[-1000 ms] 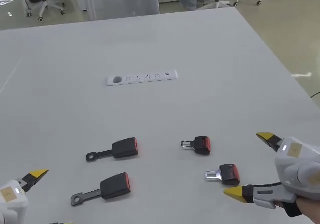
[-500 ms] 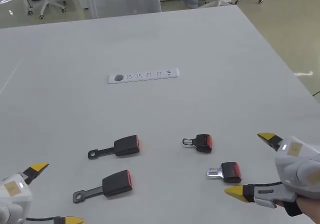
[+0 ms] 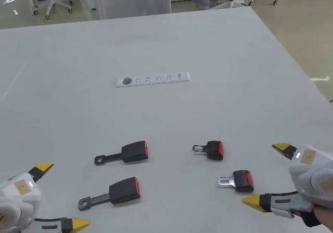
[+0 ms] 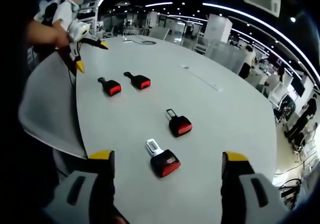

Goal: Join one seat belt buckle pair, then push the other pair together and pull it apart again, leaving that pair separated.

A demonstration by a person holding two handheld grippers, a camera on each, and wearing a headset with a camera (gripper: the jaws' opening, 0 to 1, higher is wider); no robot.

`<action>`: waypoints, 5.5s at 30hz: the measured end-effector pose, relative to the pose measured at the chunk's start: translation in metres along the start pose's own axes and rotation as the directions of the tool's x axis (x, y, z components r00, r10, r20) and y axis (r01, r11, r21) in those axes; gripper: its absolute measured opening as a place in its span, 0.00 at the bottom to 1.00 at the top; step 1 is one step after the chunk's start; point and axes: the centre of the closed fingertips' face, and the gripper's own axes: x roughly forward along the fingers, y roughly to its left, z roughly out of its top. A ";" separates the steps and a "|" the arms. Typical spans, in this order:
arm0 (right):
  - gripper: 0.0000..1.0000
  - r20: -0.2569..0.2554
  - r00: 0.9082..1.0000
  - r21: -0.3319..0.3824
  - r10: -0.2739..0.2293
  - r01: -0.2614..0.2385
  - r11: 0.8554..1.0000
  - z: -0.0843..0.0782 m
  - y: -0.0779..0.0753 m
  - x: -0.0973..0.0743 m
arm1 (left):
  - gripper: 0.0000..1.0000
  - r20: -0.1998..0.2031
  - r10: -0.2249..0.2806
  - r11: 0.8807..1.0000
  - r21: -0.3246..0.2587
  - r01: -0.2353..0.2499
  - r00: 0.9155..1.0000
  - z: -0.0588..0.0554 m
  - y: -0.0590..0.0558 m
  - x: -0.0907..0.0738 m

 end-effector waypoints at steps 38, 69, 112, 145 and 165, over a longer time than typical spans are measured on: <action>0.63 -0.132 0.980 -0.212 0.147 -0.172 0.962 -0.022 0.003 0.027 | 0.87 -0.120 -0.195 0.972 0.109 0.208 0.973 0.022 -0.030 0.070; 0.37 -0.301 0.896 -0.228 0.327 -0.400 0.888 -0.061 0.009 0.081 | 0.44 -0.259 -0.351 0.905 0.153 0.397 0.900 0.000 -0.049 0.111; 0.35 -0.389 0.845 -0.248 0.368 -0.481 0.841 -0.067 0.008 0.081 | 0.33 -0.341 -0.400 0.818 0.286 0.499 0.851 -0.003 -0.057 0.115; 0.34 -0.292 0.866 -0.231 0.405 -0.475 0.849 -0.028 0.050 0.108 | 0.33 -0.371 -0.421 0.782 0.314 0.538 0.828 -0.003 -0.058 0.117; 0.34 -0.231 0.880 -0.269 0.416 -0.468 0.842 0.018 0.097 0.143 | 0.33 -0.381 -0.423 0.770 0.327 0.548 0.822 -0.003 -0.059 0.117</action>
